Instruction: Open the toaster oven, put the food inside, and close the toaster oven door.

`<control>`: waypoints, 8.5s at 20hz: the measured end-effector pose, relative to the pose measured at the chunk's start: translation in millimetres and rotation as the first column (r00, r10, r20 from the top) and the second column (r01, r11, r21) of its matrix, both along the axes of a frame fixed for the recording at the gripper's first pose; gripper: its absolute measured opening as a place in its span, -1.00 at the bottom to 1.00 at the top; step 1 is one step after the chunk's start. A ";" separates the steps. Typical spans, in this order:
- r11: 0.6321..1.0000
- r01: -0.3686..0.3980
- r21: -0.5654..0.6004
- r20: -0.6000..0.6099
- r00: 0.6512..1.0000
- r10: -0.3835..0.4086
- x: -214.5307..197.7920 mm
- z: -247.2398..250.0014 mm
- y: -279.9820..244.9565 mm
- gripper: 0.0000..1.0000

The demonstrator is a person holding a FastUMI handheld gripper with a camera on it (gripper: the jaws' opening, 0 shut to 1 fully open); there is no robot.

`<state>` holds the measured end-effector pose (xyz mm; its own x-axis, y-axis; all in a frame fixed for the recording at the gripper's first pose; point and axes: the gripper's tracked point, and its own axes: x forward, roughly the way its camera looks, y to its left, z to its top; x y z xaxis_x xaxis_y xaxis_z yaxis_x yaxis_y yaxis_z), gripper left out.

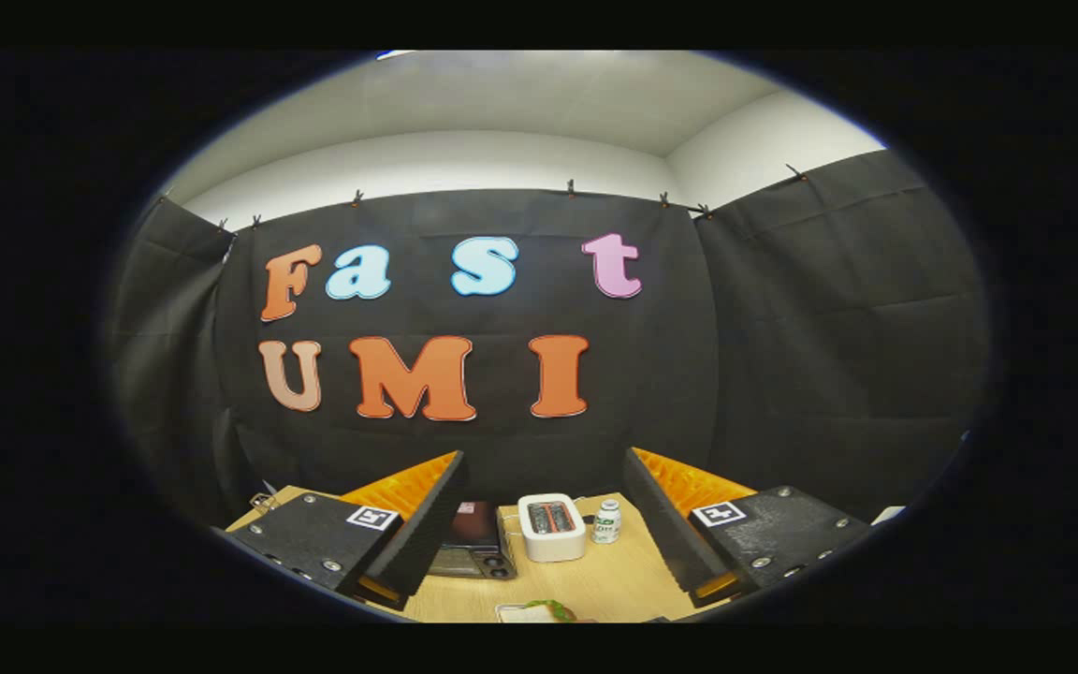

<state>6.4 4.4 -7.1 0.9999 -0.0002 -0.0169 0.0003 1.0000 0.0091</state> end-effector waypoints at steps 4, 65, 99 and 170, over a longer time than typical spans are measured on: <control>1.000 0.002 -0.004 -0.010 1.000 -0.002 5.8 -7.2 6.6 0.96; 0.961 -0.275 0.026 -0.742 0.639 0.204 -0.7 -381.6 230.8 1.00; 0.968 -0.244 0.064 -0.820 0.540 0.190 -28.2 -433.5 180.8 0.99; 0.551 0.103 0.828 -0.491 0.607 0.625 8.4 -347.8 107.4 -0.82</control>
<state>14.9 111.9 -354.9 0.5933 0.6344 -0.4956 0.1101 0.5460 0.8306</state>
